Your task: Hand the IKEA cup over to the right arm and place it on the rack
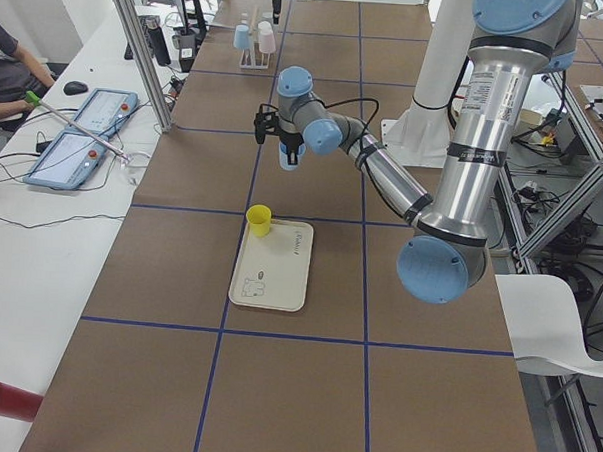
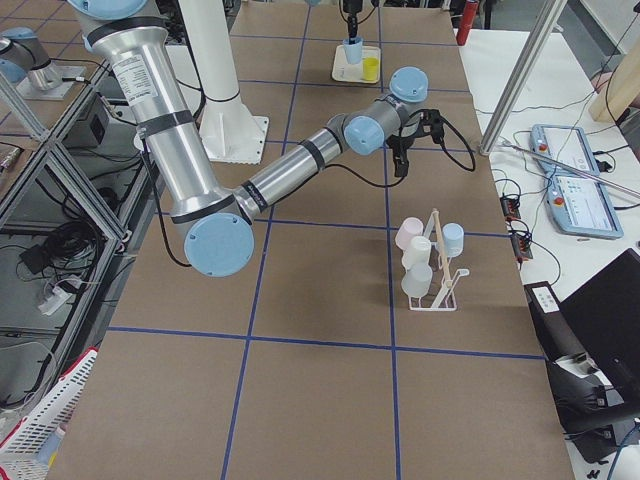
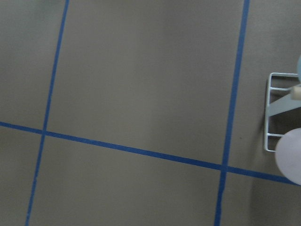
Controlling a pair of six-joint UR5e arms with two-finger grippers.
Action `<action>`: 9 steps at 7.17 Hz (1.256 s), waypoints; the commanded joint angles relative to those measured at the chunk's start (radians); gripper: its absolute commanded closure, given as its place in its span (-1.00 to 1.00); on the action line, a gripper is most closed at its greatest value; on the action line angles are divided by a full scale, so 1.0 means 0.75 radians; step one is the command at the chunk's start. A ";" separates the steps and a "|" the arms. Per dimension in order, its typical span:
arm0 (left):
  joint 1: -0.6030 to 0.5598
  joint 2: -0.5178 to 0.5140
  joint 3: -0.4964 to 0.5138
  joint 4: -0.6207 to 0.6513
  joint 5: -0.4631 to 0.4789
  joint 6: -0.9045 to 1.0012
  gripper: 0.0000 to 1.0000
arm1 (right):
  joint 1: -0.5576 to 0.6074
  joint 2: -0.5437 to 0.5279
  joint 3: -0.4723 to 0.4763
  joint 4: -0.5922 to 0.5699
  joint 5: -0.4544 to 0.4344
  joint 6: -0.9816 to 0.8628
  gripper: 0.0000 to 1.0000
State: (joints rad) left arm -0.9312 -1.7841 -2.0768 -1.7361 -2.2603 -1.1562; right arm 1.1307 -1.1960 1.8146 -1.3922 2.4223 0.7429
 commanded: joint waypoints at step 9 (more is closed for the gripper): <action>0.247 -0.292 0.263 -1.334 0.138 -1.462 1.00 | -0.560 0.016 -0.004 1.753 -0.447 1.555 -0.95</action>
State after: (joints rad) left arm -0.7565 -1.9996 -1.9504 -2.5320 -2.1936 -2.1283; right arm 0.7602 -1.1943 1.8115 -0.1959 2.1577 1.8293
